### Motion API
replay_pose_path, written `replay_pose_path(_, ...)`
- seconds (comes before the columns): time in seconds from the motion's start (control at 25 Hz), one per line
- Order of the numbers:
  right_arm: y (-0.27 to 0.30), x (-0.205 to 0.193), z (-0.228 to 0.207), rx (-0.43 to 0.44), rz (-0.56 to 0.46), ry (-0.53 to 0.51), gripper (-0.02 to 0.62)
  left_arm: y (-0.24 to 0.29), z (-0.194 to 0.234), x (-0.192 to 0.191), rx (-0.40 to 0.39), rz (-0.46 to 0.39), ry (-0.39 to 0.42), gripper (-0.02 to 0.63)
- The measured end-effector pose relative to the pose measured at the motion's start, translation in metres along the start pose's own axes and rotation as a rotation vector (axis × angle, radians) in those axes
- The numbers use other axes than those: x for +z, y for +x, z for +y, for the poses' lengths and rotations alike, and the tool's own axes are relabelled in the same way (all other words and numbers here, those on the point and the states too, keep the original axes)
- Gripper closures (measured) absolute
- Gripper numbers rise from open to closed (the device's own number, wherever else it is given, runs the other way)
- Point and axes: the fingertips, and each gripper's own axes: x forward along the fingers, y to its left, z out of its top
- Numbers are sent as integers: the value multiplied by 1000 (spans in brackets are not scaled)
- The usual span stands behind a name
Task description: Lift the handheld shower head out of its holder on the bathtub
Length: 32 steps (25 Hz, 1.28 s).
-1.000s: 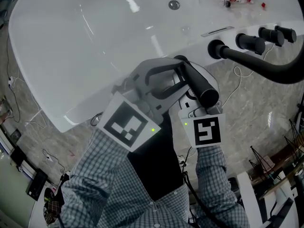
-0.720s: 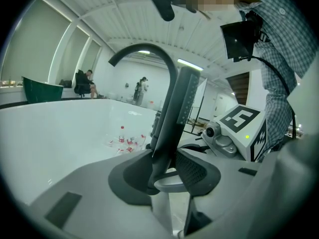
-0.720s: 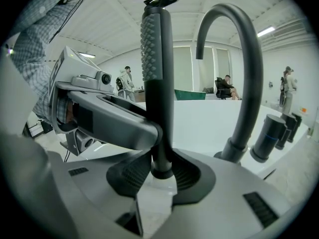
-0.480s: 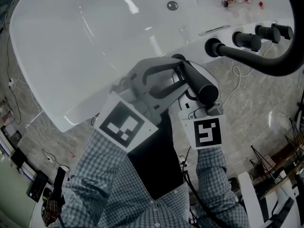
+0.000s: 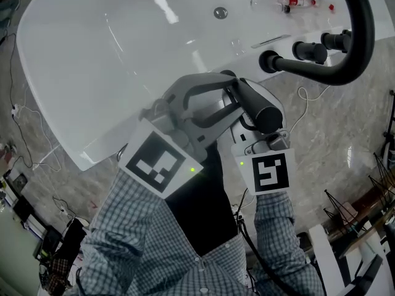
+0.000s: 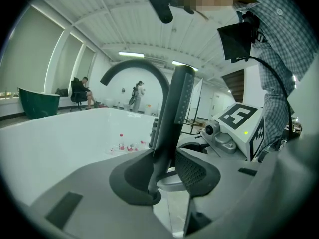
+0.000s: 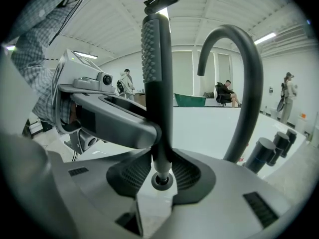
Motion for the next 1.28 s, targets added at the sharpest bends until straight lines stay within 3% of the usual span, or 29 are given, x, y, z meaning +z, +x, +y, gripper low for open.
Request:
replay_pose_path(0.44, -22, 46, 11, 19, -22, -50, 468, -28, -10, 42, 27, -28, 20, 468)
replay_pose_path(1.28, -95, 163, 21, 7, -115, -83, 468, -80, -51, 161, 19, -71, 130, 469)
